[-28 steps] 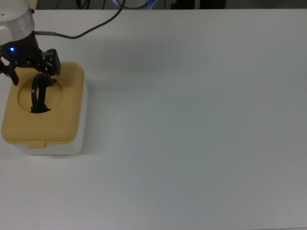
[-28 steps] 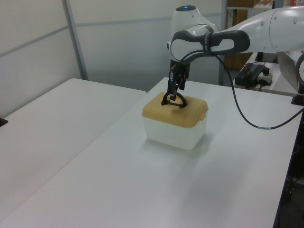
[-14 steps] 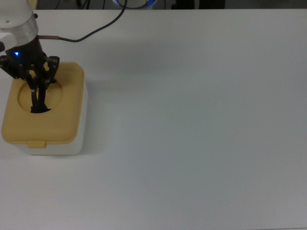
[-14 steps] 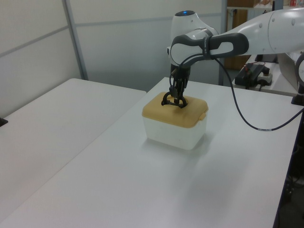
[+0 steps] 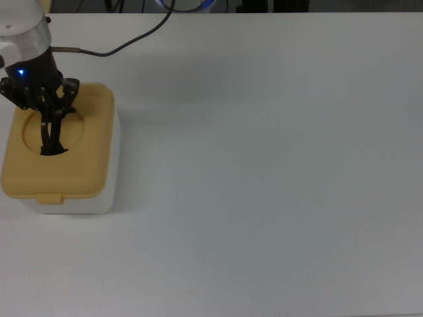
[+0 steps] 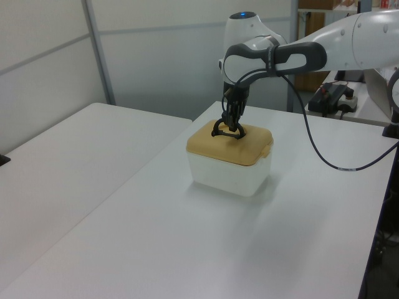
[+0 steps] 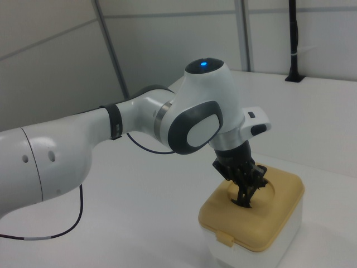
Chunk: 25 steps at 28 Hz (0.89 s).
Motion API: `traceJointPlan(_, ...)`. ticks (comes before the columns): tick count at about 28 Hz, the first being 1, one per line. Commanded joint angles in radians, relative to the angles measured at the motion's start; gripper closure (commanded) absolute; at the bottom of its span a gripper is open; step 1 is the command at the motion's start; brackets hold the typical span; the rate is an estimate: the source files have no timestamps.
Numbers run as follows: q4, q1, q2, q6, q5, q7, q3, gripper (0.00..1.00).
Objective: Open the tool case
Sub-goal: 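Lift the tan lid off the white case by its handle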
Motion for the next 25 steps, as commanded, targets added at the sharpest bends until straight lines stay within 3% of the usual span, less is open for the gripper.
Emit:
traceJointPlan(1,0.028,-0.003,-0.02,0.007,0.016,-0.012,0.001,1.0)
traceJointPlan(9,0.039,0.022,-0.049,0.007,0.057,0.0,0.014,1.0)
traceJointPlan(17,0.028,0.174,-0.067,0.002,0.044,0.181,0.02,1.0)
traceJointPlan(25,-0.066,0.33,-0.14,-0.037,0.045,0.296,0.02,1.0)
